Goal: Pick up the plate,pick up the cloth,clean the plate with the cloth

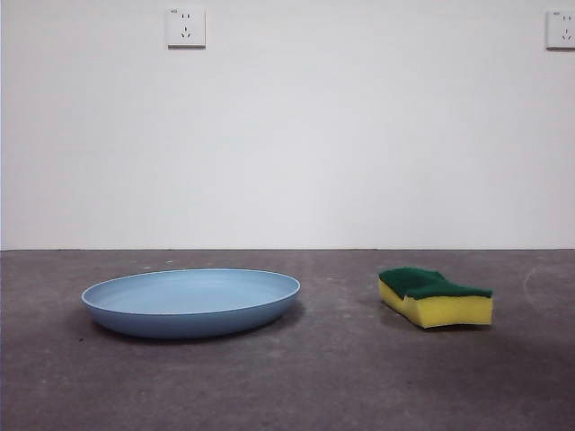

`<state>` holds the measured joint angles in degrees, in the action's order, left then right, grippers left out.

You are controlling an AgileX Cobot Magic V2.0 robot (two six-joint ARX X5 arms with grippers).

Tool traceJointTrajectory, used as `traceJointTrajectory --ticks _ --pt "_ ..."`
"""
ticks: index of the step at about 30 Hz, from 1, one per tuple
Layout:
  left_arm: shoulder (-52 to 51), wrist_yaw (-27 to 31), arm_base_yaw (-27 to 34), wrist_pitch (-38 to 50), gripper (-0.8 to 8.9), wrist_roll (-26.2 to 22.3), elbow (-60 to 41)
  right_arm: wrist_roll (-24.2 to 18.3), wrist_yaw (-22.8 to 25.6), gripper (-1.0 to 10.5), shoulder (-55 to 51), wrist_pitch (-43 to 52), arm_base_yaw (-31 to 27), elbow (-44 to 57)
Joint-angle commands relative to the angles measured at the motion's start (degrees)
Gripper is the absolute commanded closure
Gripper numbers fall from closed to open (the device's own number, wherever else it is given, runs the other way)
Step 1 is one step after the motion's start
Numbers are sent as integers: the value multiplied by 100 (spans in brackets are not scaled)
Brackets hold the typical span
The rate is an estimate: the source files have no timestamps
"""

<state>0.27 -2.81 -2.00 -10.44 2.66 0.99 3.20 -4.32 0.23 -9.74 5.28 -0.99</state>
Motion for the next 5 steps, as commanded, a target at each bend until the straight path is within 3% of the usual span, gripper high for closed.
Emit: traceJointTrajectory --ticks 1,5 --pt "-13 -31 22 13 815 33 -76 35 20 945 -17 -55 2 66" --pt "-13 -31 22 11 815 33 -76 35 20 945 -17 -55 2 66"
